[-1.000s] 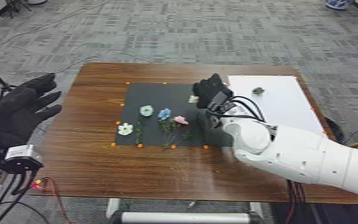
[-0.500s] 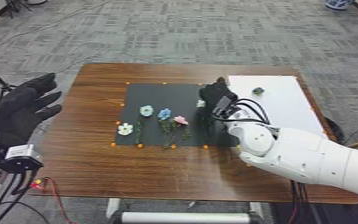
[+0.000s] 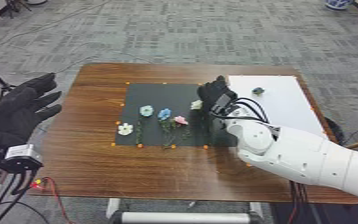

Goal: Arrange flowers

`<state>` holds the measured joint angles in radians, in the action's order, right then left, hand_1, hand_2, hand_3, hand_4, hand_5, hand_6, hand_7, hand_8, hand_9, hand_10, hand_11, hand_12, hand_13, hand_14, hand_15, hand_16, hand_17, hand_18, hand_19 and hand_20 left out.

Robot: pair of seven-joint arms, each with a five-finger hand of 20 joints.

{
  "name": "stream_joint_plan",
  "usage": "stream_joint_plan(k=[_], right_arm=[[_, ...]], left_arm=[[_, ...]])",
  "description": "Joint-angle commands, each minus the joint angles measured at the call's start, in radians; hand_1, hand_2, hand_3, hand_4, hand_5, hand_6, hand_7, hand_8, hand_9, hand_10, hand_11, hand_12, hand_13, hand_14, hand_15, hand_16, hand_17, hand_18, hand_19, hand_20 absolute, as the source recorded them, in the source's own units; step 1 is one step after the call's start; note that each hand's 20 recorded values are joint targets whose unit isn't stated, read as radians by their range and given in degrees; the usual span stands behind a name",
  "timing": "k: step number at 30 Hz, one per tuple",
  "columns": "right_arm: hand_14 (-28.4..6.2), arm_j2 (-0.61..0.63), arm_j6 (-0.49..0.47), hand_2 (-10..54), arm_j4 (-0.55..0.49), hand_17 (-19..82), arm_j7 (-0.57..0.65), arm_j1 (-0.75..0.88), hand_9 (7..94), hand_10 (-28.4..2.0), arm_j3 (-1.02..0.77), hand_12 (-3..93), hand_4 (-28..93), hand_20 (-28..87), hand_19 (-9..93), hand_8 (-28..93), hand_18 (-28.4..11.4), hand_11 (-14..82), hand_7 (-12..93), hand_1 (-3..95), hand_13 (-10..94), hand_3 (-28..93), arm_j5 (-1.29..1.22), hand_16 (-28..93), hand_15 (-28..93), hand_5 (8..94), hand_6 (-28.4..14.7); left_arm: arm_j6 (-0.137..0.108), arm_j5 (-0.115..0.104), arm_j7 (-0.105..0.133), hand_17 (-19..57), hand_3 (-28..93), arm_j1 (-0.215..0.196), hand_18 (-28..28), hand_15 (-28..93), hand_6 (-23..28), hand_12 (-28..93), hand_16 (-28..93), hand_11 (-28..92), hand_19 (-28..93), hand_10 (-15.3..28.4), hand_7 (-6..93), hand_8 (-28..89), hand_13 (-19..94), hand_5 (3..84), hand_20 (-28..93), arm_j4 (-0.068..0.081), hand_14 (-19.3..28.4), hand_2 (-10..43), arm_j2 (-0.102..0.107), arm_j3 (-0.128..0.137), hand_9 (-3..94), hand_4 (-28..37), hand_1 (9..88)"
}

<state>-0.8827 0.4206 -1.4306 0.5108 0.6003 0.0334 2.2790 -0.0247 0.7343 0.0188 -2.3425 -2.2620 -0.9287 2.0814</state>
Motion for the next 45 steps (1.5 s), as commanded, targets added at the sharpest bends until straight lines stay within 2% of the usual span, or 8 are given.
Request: stream_joint_plan(k=[1, 15, 19, 22, 23, 27, 36, 45], right_arm=[[-5.1, 0.020, -0.057, -9.5, -0.004, 26, -0.006, -0.003, 75.3, -4.0, -0.007, 39.6, -28, 56, 78, -4, -19.7, 17.1, 36, 38.0, 67, 87, 0.031, 29, 81, 63.8, 3.1], [-5.3, 0.200, -0.143, -9.5, -0.146, 20, 0.086, 0.087, 45.3, -11.1, -0.280, 25.6, -24, 58, 77, -17, -20.9, 34.4, 37, 33.4, 55, 93, -0.026, 34, 78, 41.9, -1.4], [-8.8, 0.202, -0.314, -9.5, -0.117, 18, 0.161, 0.159, 36.5, -14.3, -0.407, 25.0, -21, 57, 76, -13, -20.6, 29.1, 30, 31.0, 49, 93, -0.103, 24, 82, 33.6, -5.5], [-10.0, 0.217, -0.334, -9.5, -0.072, 17, 0.073, 0.185, 31.7, -17.4, -0.443, 21.8, -19, 56, 75, -9, -20.7, 17.6, 19, 29.0, 45, 93, -0.241, 20, 81, 28.8, -10.0], [-10.0, 0.203, -0.425, -9.5, -0.065, 16, 0.054, 0.232, 29.7, -18.0, -0.523, 20.8, -16, 57, 74, -6, -20.9, 13.6, 14, 28.1, 45, 93, -0.244, 19, 80, 25.7, -12.0], [-10.8, 0.195, -0.436, -9.5, -0.004, 16, -0.011, 0.232, 25.4, -19.3, -0.510, 18.7, -11, 57, 74, -3, -21.8, 7.7, 6, 26.8, 44, 93, -0.270, 18, 80, 20.7, -15.5], [-8.8, 0.153, -0.315, -9.5, 0.086, 20, -0.010, 0.170, 31.5, -13.0, -0.401, 14.2, -27, 56, 77, -6, -21.1, 13.0, 10, 29.0, 51, 93, -0.228, 21, 85, 24.7, -14.1], [-6.5, 0.121, -0.240, -9.5, 0.129, 23, -0.116, 0.144, 48.6, -5.6, -0.364, 12.1, -24, 56, 80, -14, -20.9, 19.1, 26, 35.1, 59, 93, -0.240, 26, 83, 37.5, -4.5]], left_arm=[[-0.007, -0.001, -0.005, -13.5, 71, -0.008, 20.1, 40, 1.3, 18, -4, 16, 40, 9.1, 21.9, -10, 7, 24.2, 9, -0.004, 12.4, -3.6, -0.009, 0.005, 17.2, -25.9, 24.4], [0.000, 0.000, 0.000, -13.6, 71, -0.013, 20.2, 39, 1.8, 19, -4, 16, 40, 9.4, 21.1, -10, 6, 24.5, 9, -0.002, 12.8, -3.5, -0.009, 0.010, 17.1, -25.7, 24.6], [0.002, -0.002, 0.002, -13.7, 71, -0.013, 20.1, 39, 1.9, 19, -4, 16, 40, 9.4, 21.1, -9, 6, 24.5, 9, -0.001, 12.8, -3.5, -0.007, 0.008, 17.1, -25.7, 24.7], [-0.001, 0.000, 0.003, -13.7, 71, -0.017, 20.2, 39, 1.8, 19, -4, 16, 40, 9.5, 21.0, -9, 6, 24.5, 9, -0.003, 12.8, -3.5, -0.006, 0.008, 17.1, -25.6, 24.6], [0.000, -0.001, 0.001, -13.7, 71, -0.016, 20.1, 39, 1.9, 19, -4, 16, 40, 9.5, 21.0, -9, 6, 24.5, 9, -0.003, 12.8, -3.5, -0.005, 0.009, 17.1, -25.7, 24.7], [0.000, -0.002, -0.001, -13.7, 71, -0.014, 20.1, 39, 1.8, 19, -4, 16, 40, 9.5, 21.0, -9, 6, 24.4, 9, -0.004, 12.8, -3.6, -0.003, 0.012, 17.1, -25.6, 24.7], [-0.003, -0.001, 0.000, -13.7, 71, -0.001, 20.2, 39, 1.9, 19, -4, 15, 40, 9.6, 20.7, -9, 6, 24.5, 10, -0.002, 12.8, -3.5, 0.000, 0.006, 17.0, -25.5, 24.6], [-0.002, -0.001, -0.002, -13.7, 71, 0.003, 20.2, 39, 2.0, 19, -3, 15, 39, 9.6, 20.3, -9, 6, 24.6, 10, -0.001, 12.9, -3.3, 0.000, 0.009, 17.2, -25.2, 24.6]])
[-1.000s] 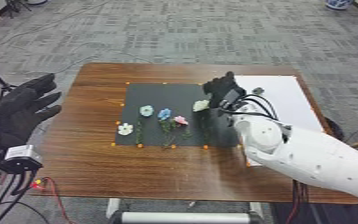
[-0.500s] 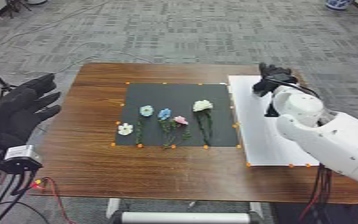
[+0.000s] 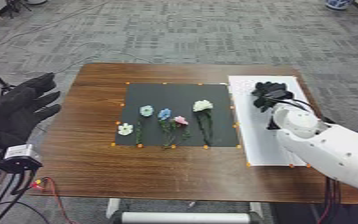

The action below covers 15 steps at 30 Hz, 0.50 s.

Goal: Arrange flowers

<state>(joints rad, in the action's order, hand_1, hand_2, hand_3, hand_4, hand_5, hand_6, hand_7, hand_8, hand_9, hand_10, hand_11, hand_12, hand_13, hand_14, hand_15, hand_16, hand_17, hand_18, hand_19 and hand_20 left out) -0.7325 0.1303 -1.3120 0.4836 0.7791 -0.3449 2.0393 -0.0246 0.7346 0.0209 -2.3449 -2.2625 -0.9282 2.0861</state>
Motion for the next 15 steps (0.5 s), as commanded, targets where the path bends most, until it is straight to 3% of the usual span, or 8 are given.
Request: stream_joint_plan(k=[1, 7, 11, 12, 14, 15], right_arm=[[-6.2, -0.031, 0.050, -9.5, 0.011, 24, -0.093, -0.037, 50.3, -5.5, 0.018, 12.2, -24, 56, 80, -14, -20.8, 19.4, 27, 35.8, 60, 93, 0.003, 27, 82, 38.9, -3.7], [-5.8, -0.039, 0.047, -9.5, 0.011, 25, -0.080, -0.034, 55.5, -5.5, 0.022, 13.3, -26, 56, 80, -16, -20.6, 20.3, 31, 35.6, 61, 93, 0.021, 27, 82, 43.3, -1.7], [-5.6, -0.028, 0.035, -9.5, -0.007, 25, -0.067, -0.028, 60.4, -6.3, 0.028, 16.8, -28, 56, 80, -19, -20.3, 26.6, 36, 35.4, 62, 92, 0.042, 25, 83, 49.3, 1.0], [-5.4, -0.025, 0.026, -9.5, -0.013, 25, -0.070, -0.023, 62.1, -6.0, 0.024, 20.3, -28, 56, 80, -19, -20.2, 28.7, 39, 35.9, 62, 91, 0.045, 25, 83, 50.8, 2.1], [-4.9, -0.021, -0.003, -9.5, -0.030, 26, -0.084, -0.002, 66.7, -4.5, -0.003, 33.6, -28, 56, 80, -8, -19.7, 26.3, 46, 38.2, 63, 86, 0.006, 25, 83, 52.3, 2.9], [-4.7, -0.017, 0.030, -9.5, -0.032, 26, -0.096, -0.001, 68.5, -4.0, 0.009, 38.2, -28, 56, 80, -4, -19.8, 25.4, 49, 39.1, 64, 84, -0.014, 26, 83, 52.9, 2.9]], left_arm=[[-0.003, -0.003, -0.004, -13.7, 71, 0.005, 20.2, 39, 2.0, 19, -3, 15, 39, 9.6, 20.3, -9, 6, 24.5, 10, -0.001, 12.8, -3.3, 0.000, 0.005, 17.1, -25.0, 24.6], [0.000, -0.001, -0.003, -13.7, 71, 0.006, 20.3, 39, 2.0, 19, -3, 15, 40, 9.7, 20.2, -9, 6, 24.6, 10, 0.001, 12.9, -2.9, 0.000, 0.003, 17.2, -24.7, 24.8], [0.001, -0.002, 0.000, -13.8, 71, 0.003, 20.3, 39, 2.0, 19, -3, 15, 39, 9.7, 20.1, -9, 6, 24.6, 10, 0.001, 13.0, -2.9, -0.001, 0.002, 17.1, -24.7, 24.8], [0.003, -0.002, 0.000, -13.8, 71, 0.001, 20.2, 39, 2.0, 19, -3, 15, 39, 9.6, 20.0, -9, 6, 24.6, 10, 0.000, 13.0, -2.9, -0.001, 0.003, 17.2, -24.6, 24.8], [0.002, -0.002, 0.001, -13.8, 71, -0.001, 20.2, 39, 2.0, 19, -3, 15, 39, 9.6, 20.0, -9, 6, 24.6, 10, 0.001, 12.9, -2.9, 0.000, 0.004, 17.2, -24.6, 24.8], [0.001, -0.003, 0.001, -13.8, 71, -0.003, 20.2, 39, 2.0, 19, -3, 15, 39, 9.7, 19.9, -9, 6, 24.6, 10, 0.000, 12.9, -3.0, -0.001, 0.005, 17.2, -24.6, 24.7]])
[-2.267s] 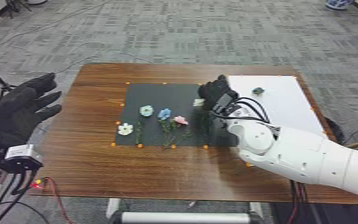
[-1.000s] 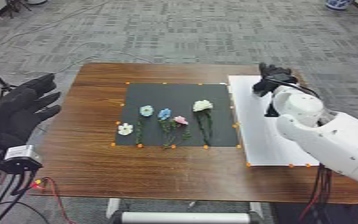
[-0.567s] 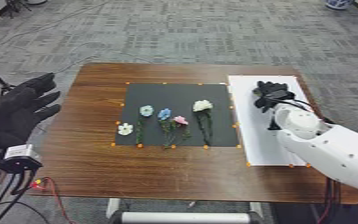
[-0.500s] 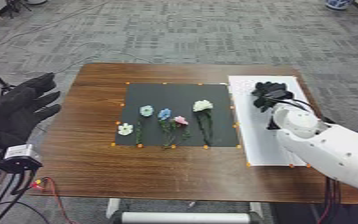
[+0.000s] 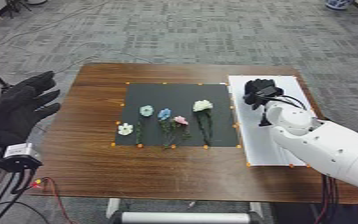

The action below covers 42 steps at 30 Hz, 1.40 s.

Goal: Arrange flowers

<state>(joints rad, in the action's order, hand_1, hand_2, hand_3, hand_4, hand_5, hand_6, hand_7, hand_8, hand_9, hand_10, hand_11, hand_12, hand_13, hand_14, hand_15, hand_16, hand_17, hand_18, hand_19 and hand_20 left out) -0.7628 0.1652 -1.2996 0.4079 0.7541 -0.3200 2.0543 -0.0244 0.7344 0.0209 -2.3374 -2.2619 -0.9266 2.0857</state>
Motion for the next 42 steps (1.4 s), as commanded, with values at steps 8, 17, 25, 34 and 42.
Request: stream_joint_plan(k=[8, 17, 25, 34, 42], right_arm=[[-3.5, 0.068, 0.147, -9.5, -0.166, 31, -0.070, 0.118, 83.9, -2.3, -0.039, 48.8, -28, 56, 82, 1, -19.8, 23.5, 53, 45.9, 72, 87, 0.002, 29, 81, 67.7, 4.2], [-3.4, 0.037, 0.154, -9.5, -0.273, 32, -0.099, 0.197, 86.1, -2.6, -0.080, 48.8, -28, 56, 83, -1, -19.8, 21.9, 52, 45.5, 73, 88, 0.097, 29, 81, 70.5, 3.8], [-3.3, 0.032, 0.118, -9.5, -0.256, 32, -0.084, 0.214, 85.4, -2.4, -0.073, 49.2, -28, 56, 83, 0, -19.6, 21.1, 53, 45.0, 73, 88, 0.141, 30, 81, 69.0, 4.0], [-4.2, 0.075, 0.099, -9.5, -0.325, 29, -0.078, 0.281, 75.1, -3.8, -0.162, 43.4, -28, 57, 82, 0, -20.1, 23.6, 49, 36.7, 69, 84, 0.133, 30, 82, 59.9, 2.6], [-5.8, 0.119, 0.130, -9.5, -0.463, 28, -0.080, 0.399, 56.8, -9.8, -0.330, 28.6, -28, 58, 81, -18, -21.5, 42.9, 45, 27.3, 65, 92, 0.079, 30, 82, 48.5, -0.8]], left_arm=[[0.011, -0.003, -0.003, -13.8, 71, -0.001, 20.3, 38, 2.1, 19, -3, 15, 39, 9.7, 19.8, -9, 6, 24.7, 10, 0.005, 12.9, -2.8, 0.005, 0.006, 17.2, -24.6, 24.8], [0.010, -0.003, 0.004, -13.9, 71, 0.006, 20.3, 38, 2.2, 19, -3, 15, 39, 9.9, 19.6, -9, 6, 24.7, 10, 0.011, 13.1, -3.1, 0.003, -0.005, 17.1, -24.5, 24.6], [0.013, -0.002, 0.001, -14.0, 71, 0.013, 20.2, 39, 2.3, 20, -3, 15, 39, 9.9, 19.4, -8, 6, 24.7, 10, 0.013, 13.1, -3.0, 0.010, -0.014, 17.0, -24.6, 24.8], [0.008, -0.004, -0.005, -13.9, 71, 0.005, 20.3, 38, 2.2, 20, -3, 15, 39, 9.8, 19.5, -8, 6, 24.7, 10, 0.010, 13.1, -3.1, 0.009, 0.002, 17.1, -24.6, 24.6], [0.003, -0.004, -0.007, -13.9, 71, -0.009, 20.3, 39, 2.1, 20, -3, 15, 39, 9.9, 19.6, -9, 6, 24.6, 10, 0.005, 13.1, -3.0, 0.000, 0.018, 17.1, -24.4, 24.6]])
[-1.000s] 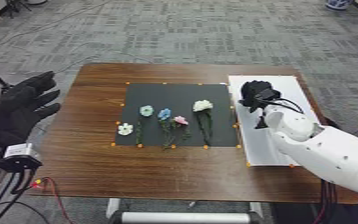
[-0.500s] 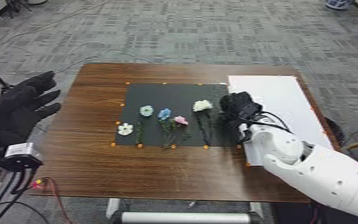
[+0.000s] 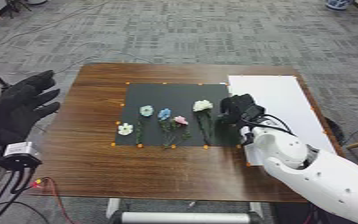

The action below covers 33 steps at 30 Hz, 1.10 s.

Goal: Arrange flowers

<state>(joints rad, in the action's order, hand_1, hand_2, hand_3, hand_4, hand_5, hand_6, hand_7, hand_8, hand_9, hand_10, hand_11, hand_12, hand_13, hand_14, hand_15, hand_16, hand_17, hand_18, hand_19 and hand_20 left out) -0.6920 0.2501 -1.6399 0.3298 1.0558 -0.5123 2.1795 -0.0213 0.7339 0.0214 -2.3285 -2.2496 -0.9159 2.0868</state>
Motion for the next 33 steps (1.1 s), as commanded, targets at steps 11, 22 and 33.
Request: stream_joint_plan(k=[11, 22, 33], right_arm=[[-9.6, -0.021, -0.233, 1.2, -0.184, 30, -0.564, 0.424, 52.9, -12.2, -0.508, 56.2, -24, 57, 87, -17, -21.5, 43.6, 26, 38.9, 60, 93, -0.460, 39, 82, 48.3, 2.5], [-9.2, -0.106, -0.595, 27.6, -0.224, 40, -0.631, 0.437, 74.7, -12.7, -0.514, 40.3, -17, 56, 93, -15, -22.8, 51.8, 18, 27.9, 74, 93, -0.273, 33, 81, 39.4, 5.5], [-6.4, -0.191, -0.743, 34.5, -0.281, 50, -0.637, 0.389, 83.8, -11.8, -0.471, 29.6, -10, 65, 93, -15, -23.2, 54.8, 18, 22.9, 82, 93, -0.095, 33, 82, 36.4, 5.7]], left_arm=[[-0.012, -0.005, -0.011, -13.9, 71, -0.032, 20.3, 39, 2.0, 19, -3, 15, 39, 9.7, 20.0, -9, 6, 24.6, 10, -0.017, 13.1, -3.1, -0.023, 0.023, 17.1, -24.6, 24.6], [-0.005, -0.006, -0.019, -13.9, 71, -0.005, 20.2, 39, 1.7, 19, -3, 15, 40, 9.6, 20.5, -9, 6, 23.8, 10, -0.008, 12.8, -3.3, -0.007, 0.011, 17.0, -24.7, 24.5], [-0.006, -0.008, -0.025, -13.8, 71, -0.021, 20.1, 39, 1.7, 19, -3, 15, 39, 9.6, 20.7, -9, 6, 23.8, 10, -0.012, 12.8, -3.1, -0.005, 0.024, 17.0, -24.8, 24.6]])
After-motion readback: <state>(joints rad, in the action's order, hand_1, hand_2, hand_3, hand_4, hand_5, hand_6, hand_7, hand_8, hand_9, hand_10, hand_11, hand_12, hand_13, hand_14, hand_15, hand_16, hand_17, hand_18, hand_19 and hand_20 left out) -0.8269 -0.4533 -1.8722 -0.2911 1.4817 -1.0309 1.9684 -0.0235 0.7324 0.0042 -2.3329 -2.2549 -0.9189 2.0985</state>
